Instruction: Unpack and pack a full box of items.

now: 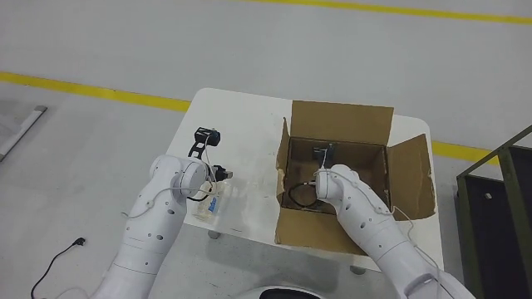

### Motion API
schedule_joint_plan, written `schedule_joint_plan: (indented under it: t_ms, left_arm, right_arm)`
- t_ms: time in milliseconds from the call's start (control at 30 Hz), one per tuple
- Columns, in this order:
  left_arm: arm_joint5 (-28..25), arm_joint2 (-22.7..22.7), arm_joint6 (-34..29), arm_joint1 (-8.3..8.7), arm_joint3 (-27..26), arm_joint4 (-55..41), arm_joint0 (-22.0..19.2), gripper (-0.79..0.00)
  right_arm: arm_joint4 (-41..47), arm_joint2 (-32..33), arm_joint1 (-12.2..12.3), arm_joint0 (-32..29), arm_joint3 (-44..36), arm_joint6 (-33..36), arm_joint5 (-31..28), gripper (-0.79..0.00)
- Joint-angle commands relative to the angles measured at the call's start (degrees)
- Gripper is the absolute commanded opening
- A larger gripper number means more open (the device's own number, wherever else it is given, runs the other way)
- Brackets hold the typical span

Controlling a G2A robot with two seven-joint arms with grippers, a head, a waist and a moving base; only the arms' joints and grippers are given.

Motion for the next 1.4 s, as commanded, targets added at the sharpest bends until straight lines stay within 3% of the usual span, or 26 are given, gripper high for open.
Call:
schedule_joint_plan:
  t_ms: [0,233,600,867,1067,1100,1133,1200,1367]
  left_arm:
    - [0.00,0.00,0.00,0.00,0.00,0.00,0.00,0.000]
    - [0.00,0.00,0.00,0.00,0.00,0.00,0.00,0.000]
    - [0.00,0.00,0.00,0.00,0.00,0.00,0.00,0.000]
    - [0.00,0.00,0.00,0.00,0.00,0.00,0.00,0.000]
    - [0.00,0.00,0.00,0.00,0.00,0.00,0.00,0.000]
    - [0.00,0.00,0.00,0.00,0.00,0.00,0.00,0.000]
    - [0.00,0.00,0.00,0.00,0.00,0.00,0.00,0.000]
    - [0.00,0.00,0.00,0.00,0.00,0.00,0.00,0.000]
    - [0.00,0.00,0.00,0.00,0.00,0.00,0.00,0.000]
  right_arm:
    - [-0.10,0.30,0.01,-0.13,-0.26,-0.09,-0.08,-0.785]
    - [-1.34,2.75,0.71,-1.65,-6.56,0.07,-0.29,-0.785]
    - [-9.45,12.82,4.62,-12.33,-29.14,7.10,-3.79,-0.785]
    - [-6.15,14.14,4.50,-14.77,-28.80,7.20,-4.15,-0.785]
    - [-6.28,11.02,3.49,-10.04,-22.66,11.08,-2.56,-0.785]
    - [-6.62,10.29,3.29,-8.86,-21.45,11.64,-2.61,-0.767]
    - [-7.43,9.64,3.11,-7.77,-20.25,11.79,-2.48,-0.551]
    - [-8.95,8.64,2.92,-6.71,-18.77,11.89,-2.35,-0.403]
    - [-8.95,8.64,2.92,-6.71,-18.77,11.89,-2.35,-0.403]
